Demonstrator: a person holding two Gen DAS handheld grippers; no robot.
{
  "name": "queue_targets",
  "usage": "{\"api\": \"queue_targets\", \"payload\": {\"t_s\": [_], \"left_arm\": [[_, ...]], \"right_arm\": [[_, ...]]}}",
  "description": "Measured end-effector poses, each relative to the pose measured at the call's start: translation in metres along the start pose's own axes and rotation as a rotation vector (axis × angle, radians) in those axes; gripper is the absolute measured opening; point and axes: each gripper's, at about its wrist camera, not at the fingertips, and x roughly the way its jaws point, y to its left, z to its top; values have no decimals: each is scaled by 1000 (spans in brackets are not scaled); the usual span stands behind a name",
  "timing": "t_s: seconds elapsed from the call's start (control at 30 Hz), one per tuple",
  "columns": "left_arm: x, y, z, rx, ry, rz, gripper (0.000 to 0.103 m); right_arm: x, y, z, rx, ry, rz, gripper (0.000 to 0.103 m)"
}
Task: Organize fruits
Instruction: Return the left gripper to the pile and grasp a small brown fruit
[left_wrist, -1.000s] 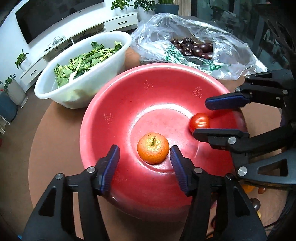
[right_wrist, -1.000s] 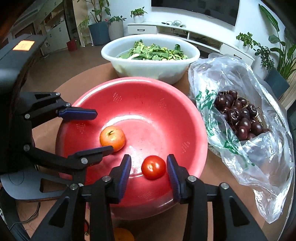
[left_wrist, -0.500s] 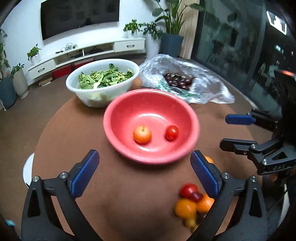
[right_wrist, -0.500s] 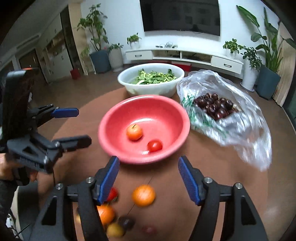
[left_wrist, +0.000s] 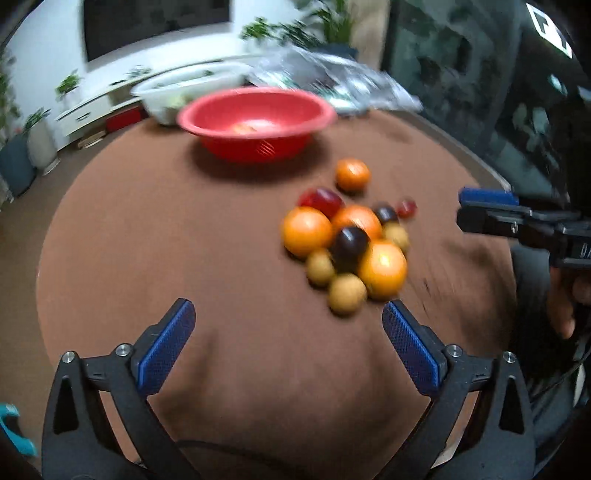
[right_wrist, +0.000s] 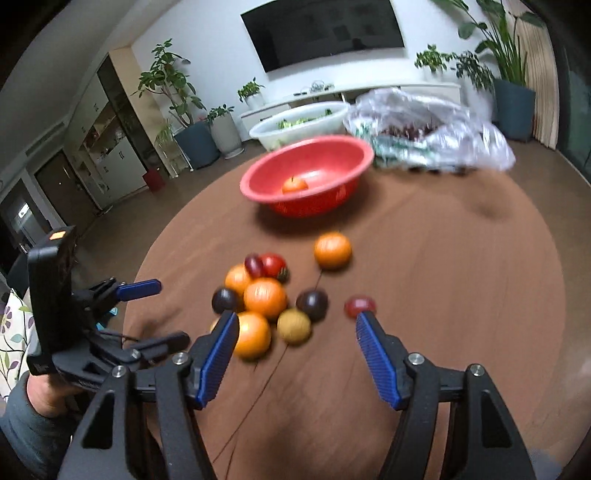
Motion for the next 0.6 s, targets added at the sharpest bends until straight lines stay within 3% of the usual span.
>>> {"api": "queue_targets", "payload": {"t_s": [0.17, 0.23, 0.37, 0.53, 0.6], "left_arm": [[8, -12, -1, 52, 20, -44, 72], [13, -14, -3, 65, 43, -62, 56], [19, -21, -4, 80, 64, -92, 49], [27, -23, 2, 79, 78, -126, 33], [29, -22, 5, 74, 79, -134, 33]], "right_arm": [[-1, -4, -12, 26, 13, 1, 69], [-2, -6, -13, 33, 12, 2, 69], [-5, -8, -17, 38, 5, 4, 69], [-4, -6, -18, 38, 13, 10, 68], [-3, -6, -20, 37, 17, 14, 68]]}}
